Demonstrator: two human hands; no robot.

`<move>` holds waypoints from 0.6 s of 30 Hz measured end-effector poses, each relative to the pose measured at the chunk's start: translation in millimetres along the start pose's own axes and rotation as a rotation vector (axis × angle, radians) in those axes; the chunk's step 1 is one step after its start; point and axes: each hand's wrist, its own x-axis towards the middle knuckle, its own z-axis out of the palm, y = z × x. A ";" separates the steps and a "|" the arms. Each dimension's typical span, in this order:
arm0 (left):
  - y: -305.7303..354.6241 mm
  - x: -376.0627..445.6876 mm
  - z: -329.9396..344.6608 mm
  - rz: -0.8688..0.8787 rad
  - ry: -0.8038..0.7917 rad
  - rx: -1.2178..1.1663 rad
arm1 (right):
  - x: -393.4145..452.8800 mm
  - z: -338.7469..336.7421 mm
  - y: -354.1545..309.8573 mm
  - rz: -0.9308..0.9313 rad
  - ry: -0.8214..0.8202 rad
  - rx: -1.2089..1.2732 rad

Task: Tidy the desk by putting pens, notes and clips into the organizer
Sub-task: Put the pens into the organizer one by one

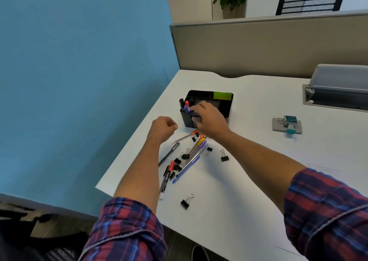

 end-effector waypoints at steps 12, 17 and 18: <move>-41.0 -50.7 6.1 -0.297 -0.630 0.463 | -75.0 39.8 -18.8 -0.522 -0.410 -0.085; -41.1 -55.7 17.0 -0.271 -0.605 0.469 | -84.4 40.9 -16.6 -0.512 -0.515 -0.158; -40.7 -55.7 18.3 -0.266 -0.599 0.465 | -86.2 40.6 -14.7 -0.505 -0.523 -0.169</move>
